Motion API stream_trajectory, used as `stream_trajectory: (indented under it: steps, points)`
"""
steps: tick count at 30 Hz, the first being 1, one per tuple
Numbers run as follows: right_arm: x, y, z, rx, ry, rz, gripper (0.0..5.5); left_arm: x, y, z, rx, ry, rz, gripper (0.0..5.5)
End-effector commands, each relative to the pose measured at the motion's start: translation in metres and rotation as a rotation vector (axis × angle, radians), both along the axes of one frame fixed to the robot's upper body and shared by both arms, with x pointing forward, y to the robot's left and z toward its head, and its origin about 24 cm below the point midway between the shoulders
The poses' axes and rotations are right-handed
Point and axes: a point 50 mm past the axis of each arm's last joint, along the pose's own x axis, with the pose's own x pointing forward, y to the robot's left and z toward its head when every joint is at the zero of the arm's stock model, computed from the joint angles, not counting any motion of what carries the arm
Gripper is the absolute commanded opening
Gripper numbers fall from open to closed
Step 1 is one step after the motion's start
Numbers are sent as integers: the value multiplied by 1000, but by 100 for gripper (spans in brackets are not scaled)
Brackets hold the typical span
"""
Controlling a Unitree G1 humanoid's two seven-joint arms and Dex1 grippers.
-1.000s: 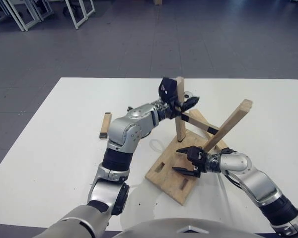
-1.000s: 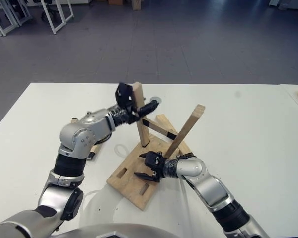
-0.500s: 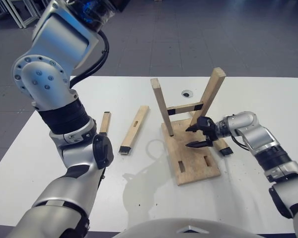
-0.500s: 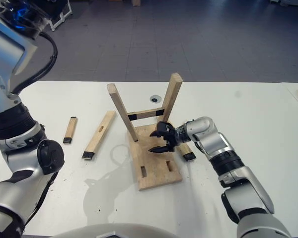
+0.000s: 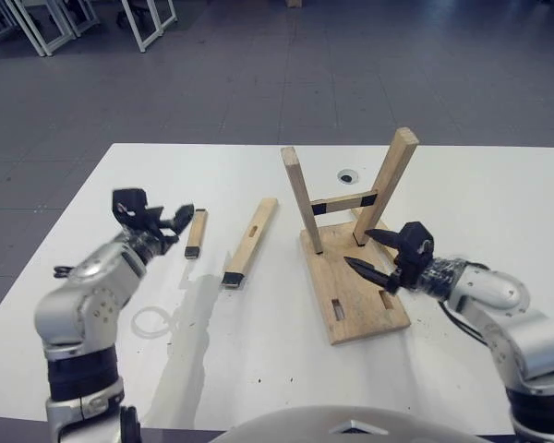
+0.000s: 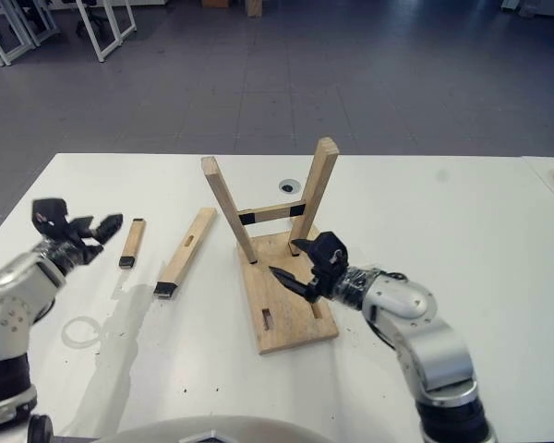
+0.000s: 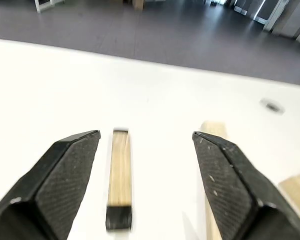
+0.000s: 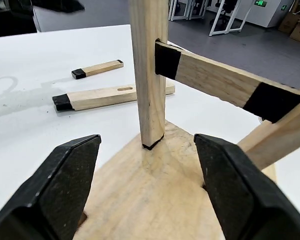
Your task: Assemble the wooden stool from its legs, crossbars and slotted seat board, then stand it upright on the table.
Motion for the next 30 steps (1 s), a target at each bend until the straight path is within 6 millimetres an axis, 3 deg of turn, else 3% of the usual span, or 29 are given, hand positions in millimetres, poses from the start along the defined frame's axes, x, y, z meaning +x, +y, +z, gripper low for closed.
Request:
stream_trajectory:
  steps: [1,12,16,24,27,28,30]
  points:
    - [-6,8,2,16,28,-7,345,-2,2,-27,72,72,2,344]
    - [1,11,13,32,5,-13,345,8,3,-113,127,270,18,344]
    - [2,11,16,29,1,-22,345,5,-8,-120,62,265,-6,266]
    - [6,9,22,26,-18,-29,345,-20,-15,-143,18,350,21,137]
    - [8,7,24,21,-13,-25,345,-25,-15,-148,44,358,30,134]
    - [8,7,24,22,-6,-29,345,-24,-15,-146,58,332,35,134]
    - [9,2,18,110,112,-88,345,-17,-24,-106,83,54,26,134]
